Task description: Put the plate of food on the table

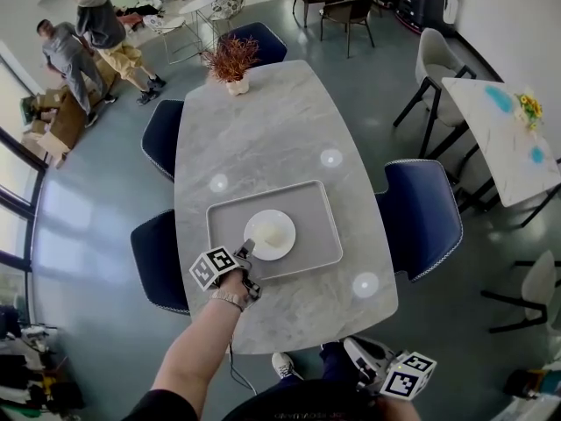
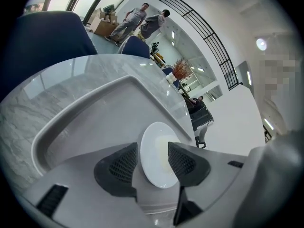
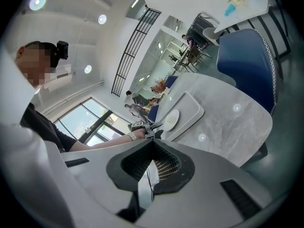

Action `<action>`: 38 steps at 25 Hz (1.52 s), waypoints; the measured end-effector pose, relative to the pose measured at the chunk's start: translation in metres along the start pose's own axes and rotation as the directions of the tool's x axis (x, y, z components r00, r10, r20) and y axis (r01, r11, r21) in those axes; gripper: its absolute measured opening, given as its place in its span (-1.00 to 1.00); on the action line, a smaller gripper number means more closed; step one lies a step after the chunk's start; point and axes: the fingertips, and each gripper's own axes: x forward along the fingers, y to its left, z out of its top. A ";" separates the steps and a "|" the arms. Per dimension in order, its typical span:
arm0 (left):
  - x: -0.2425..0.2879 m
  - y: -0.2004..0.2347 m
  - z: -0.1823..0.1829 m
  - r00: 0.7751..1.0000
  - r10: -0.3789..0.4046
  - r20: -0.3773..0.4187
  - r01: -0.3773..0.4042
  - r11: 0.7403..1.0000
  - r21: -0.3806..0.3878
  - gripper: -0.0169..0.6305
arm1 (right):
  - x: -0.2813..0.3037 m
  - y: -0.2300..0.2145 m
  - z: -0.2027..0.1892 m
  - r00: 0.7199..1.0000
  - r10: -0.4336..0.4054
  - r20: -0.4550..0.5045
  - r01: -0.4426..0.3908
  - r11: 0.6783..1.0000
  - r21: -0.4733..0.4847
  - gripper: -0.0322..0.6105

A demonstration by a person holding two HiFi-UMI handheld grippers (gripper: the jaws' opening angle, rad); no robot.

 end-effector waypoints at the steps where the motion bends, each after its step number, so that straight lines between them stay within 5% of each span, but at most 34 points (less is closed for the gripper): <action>1: -0.004 0.000 0.001 1.000 -0.008 0.004 0.008 1.000 0.006 -0.36 | 0.001 0.002 -0.001 1.000 0.004 -0.002 -0.004 1.000 -0.002 -0.87; 7: -0.028 -0.002 0.004 0.997 -0.078 0.013 0.077 0.996 0.056 -0.39 | 0.007 0.012 -0.009 0.999 0.029 -0.020 -0.030 0.999 -0.014 -0.87; 12: -0.060 0.001 0.005 0.990 -0.139 0.020 0.136 0.985 0.107 -0.92 | 0.018 0.028 -0.021 0.997 0.061 -0.049 -0.063 0.997 -0.040 -0.87; 17: -0.101 -0.013 -0.001 0.961 -0.276 -0.004 0.274 0.951 0.140 -0.92 | 0.026 0.050 -0.037 0.994 0.086 -0.065 -0.091 0.994 -0.067 -0.87; 22: -0.158 -0.036 -0.021 0.895 -0.441 -0.061 0.445 0.879 0.173 -0.92 | 0.032 0.068 -0.057 0.991 0.107 -0.080 -0.116 0.987 -0.107 -0.87; 32: -0.286 -0.054 -0.109 0.747 -0.591 -0.304 0.664 0.643 0.382 -0.92 | 0.045 0.113 -0.110 0.982 0.150 -0.114 -0.167 0.972 -0.163 -0.87; 38: -0.343 -0.035 -0.153 0.698 -0.642 -0.316 0.716 0.639 0.281 -0.92 | 0.052 0.134 -0.142 0.976 0.173 -0.129 -0.195 0.964 -0.183 -0.87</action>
